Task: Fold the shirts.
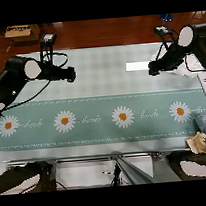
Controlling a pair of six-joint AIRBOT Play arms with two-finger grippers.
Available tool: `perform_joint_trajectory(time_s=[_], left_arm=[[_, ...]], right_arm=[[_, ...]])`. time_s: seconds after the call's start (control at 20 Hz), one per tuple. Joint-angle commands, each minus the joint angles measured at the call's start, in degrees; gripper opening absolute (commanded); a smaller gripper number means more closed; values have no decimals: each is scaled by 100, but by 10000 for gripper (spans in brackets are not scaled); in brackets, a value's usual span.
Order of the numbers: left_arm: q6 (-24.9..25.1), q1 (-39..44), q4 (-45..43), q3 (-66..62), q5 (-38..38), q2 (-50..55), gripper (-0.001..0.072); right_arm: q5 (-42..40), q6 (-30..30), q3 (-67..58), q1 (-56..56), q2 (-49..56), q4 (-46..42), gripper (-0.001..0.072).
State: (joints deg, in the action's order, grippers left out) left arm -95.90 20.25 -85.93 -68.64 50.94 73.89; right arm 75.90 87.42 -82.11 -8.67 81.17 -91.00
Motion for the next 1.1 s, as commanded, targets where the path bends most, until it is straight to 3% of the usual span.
perform_joint_trajectory(time_s=[0.0, 0.8, 1.05], left_arm=[[0, 4, -2, 2, 0, 4, 710], [0, 4, -2, 2, 0, 4, 710], [0, 4, -2, 2, -2, 22, 710]], right_arm=[[2, 0, -4, -2, 2, 0, 590], [-42, 2, -4, -2, 4, 35, 590], [-1287, -7, -4, -2, 2, 48, 589]])
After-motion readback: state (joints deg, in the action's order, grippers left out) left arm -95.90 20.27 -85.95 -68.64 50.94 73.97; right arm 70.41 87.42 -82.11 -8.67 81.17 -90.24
